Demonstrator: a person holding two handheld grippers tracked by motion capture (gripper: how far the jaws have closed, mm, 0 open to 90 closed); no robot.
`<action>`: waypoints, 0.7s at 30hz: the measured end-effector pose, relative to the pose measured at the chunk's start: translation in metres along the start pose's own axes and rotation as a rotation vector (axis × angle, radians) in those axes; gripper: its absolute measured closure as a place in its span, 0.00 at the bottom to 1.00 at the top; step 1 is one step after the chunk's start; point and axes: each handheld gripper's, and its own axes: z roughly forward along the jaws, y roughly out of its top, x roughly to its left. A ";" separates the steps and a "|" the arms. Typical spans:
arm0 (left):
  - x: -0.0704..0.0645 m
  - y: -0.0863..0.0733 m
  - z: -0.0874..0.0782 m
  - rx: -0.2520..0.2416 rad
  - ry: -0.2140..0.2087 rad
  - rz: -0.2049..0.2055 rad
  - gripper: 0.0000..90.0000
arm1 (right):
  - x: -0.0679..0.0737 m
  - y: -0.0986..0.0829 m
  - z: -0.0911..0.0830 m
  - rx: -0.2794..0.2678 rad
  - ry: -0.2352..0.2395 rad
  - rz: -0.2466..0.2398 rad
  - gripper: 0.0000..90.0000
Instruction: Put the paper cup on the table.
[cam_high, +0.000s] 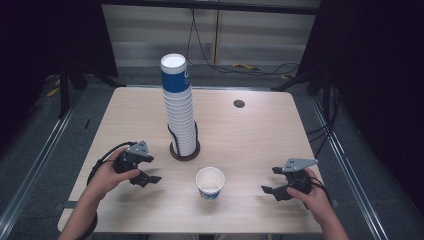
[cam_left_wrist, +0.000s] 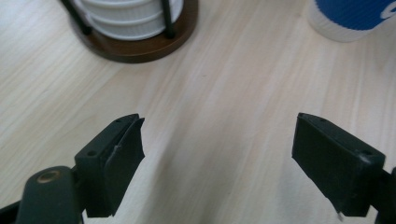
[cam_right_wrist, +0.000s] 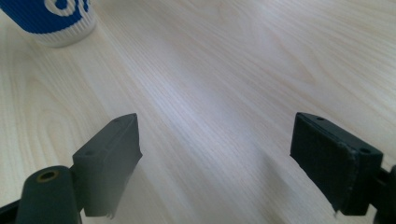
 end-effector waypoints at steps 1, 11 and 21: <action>0.001 -0.002 -0.001 0.006 0.005 -0.005 0.18 | -0.001 -0.001 0.000 0.000 -0.002 0.003 0.17; 0.012 -0.020 -0.001 0.010 0.055 -0.024 0.18 | -0.009 -0.012 0.002 0.014 -0.037 0.019 0.17; 0.015 -0.028 0.002 0.017 0.060 -0.013 0.18 | -0.013 -0.018 0.003 0.024 -0.066 0.018 0.17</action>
